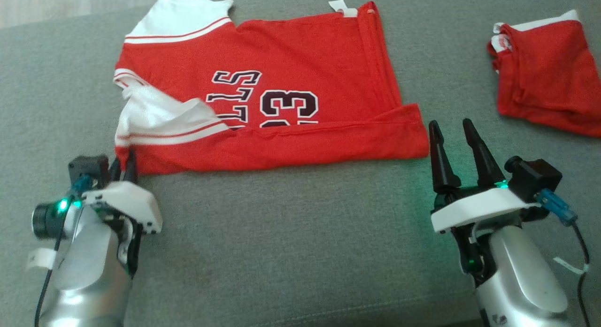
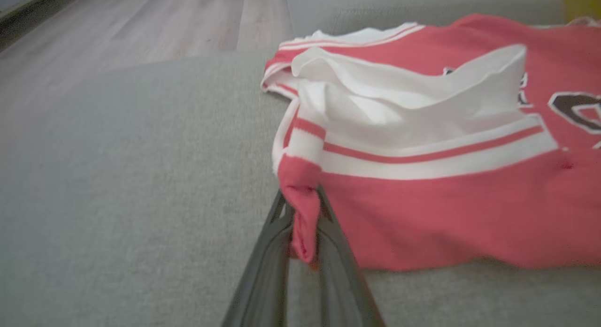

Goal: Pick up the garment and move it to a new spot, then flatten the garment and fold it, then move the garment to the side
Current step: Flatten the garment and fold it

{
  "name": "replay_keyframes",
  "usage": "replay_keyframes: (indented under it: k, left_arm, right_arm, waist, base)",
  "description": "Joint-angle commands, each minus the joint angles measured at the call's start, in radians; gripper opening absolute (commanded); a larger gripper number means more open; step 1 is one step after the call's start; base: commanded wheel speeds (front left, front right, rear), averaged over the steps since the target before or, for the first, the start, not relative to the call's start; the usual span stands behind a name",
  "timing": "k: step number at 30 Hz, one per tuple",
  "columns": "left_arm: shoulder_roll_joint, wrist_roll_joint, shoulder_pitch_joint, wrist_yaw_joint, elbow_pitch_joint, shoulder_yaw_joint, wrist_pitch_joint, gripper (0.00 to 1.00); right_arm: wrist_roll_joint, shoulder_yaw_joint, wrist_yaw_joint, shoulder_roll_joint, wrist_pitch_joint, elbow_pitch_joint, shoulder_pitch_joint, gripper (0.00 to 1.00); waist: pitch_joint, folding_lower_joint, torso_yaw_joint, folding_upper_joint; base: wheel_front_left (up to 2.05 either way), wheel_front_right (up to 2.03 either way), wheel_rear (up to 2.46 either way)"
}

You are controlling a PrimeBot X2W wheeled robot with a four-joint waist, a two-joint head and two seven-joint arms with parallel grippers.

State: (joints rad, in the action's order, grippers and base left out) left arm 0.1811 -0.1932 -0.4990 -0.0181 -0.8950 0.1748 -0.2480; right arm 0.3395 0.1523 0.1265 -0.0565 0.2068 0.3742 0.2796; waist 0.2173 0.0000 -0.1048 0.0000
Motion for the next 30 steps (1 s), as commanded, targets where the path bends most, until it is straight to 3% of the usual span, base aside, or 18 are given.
replay_keyframes:
  k: [1, 8, 16, 29, 30]
  left_arm:
    - [0.025, 0.016, -0.015, -0.009, 0.083, -0.034, -0.013, 0.0]
    - [0.008, 0.052, 0.066, -0.005, 0.312, -0.018, -0.013, 0.0]
    - [0.003, 0.072, 0.081, 0.019, 0.35, 0.01, -0.014, 0.0]
    - [-0.004, 0.076, 0.098, 0.006, 0.37, 0.0, -0.014, 0.0]
    - [-0.004, 0.076, 0.101, 0.005, 0.366, 0.0, -0.014, 0.0]
  right_arm:
    - [-0.014, 0.004, 0.004, 0.006, -0.008, -0.015, 0.035, 1.0]
    - [-0.026, -0.067, 0.004, 0.006, -0.075, 0.101, 0.072, 1.0]
    - [-0.043, -0.098, 0.004, 0.006, -0.115, 0.28, 0.139, 1.0]
    - [0.036, 0.006, 0.004, 0.006, -0.126, 0.553, 0.281, 1.0]
    - [0.04, 0.017, 0.004, 0.006, -0.123, 0.57, 0.288, 0.56]
  waist:
    - [-0.005, 0.0, 0.013, 0.0]
    - [-0.018, 0.0, 0.066, 0.0]
    - [-0.016, 0.0, 0.098, 0.0]
    - [-0.013, 0.0, 0.122, 0.0]
    - [-0.015, 0.0, 0.122, 0.0]
  base:
    - [0.0, 0.0, 0.0]
    - [0.0, 0.0, 0.0]
    - [0.0, 0.0, 0.0]
    - [0.0, 0.0, 0.0]
    - [0.0, 0.0, 0.0]
